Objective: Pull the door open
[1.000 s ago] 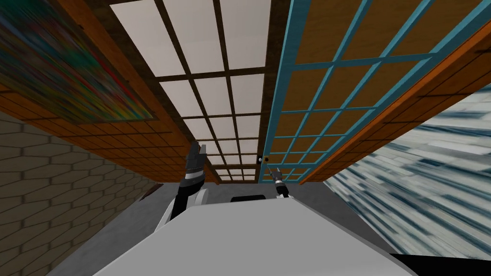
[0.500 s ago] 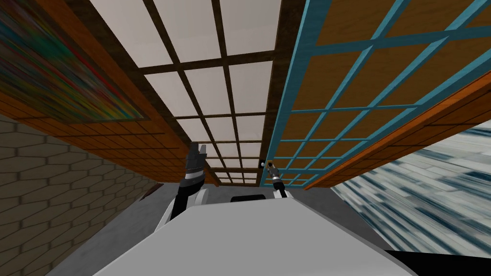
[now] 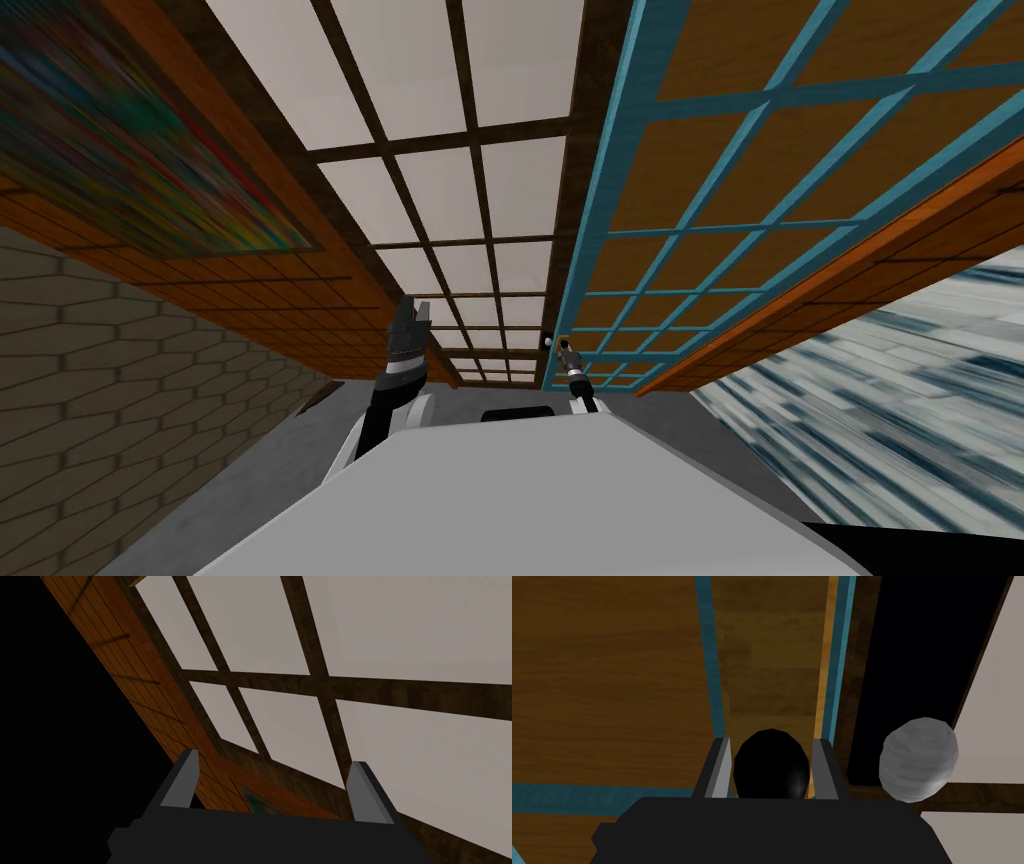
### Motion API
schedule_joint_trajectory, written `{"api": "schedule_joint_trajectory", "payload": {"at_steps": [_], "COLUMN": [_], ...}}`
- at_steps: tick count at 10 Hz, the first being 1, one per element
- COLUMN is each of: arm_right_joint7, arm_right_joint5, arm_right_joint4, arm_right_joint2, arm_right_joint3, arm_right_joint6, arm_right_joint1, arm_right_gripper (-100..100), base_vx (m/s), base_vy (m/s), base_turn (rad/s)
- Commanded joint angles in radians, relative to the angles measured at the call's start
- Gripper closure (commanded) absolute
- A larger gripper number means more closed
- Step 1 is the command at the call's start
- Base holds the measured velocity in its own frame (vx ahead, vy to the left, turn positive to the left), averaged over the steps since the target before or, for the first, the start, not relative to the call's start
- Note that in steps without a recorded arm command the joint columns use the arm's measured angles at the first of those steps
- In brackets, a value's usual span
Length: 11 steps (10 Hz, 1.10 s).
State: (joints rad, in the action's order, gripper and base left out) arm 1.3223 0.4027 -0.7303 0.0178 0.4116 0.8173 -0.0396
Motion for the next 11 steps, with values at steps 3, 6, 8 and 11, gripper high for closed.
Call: {"api": "schedule_joint_trajectory", "payload": {"at_steps": [3, 6, 8, 11], "arm_right_joint7": [-0.032, -0.047, -0.075, -0.137], "arm_right_joint5": [-0.013, -0.020, -0.030, -0.053], "arm_right_joint4": [0.015, 0.023, 0.030, 0.043], "arm_right_joint2": [-0.023, -0.034, -0.047, -0.075], "arm_right_joint3": [0.011, 0.017, 0.020, 0.026], "arm_right_joint6": [-0.004, -0.005, -0.006, -0.008], "arm_right_joint1": [0.037, 0.055, 0.069, 0.097], "arm_right_gripper": [100, 100, 100, 100], "base_vx": [-0.145, -0.138, -0.156, -0.126], "base_vy": [0.018, 0.030, 0.024, 0.027], "base_turn": [-0.013, -0.042, -0.008, -0.007]}}
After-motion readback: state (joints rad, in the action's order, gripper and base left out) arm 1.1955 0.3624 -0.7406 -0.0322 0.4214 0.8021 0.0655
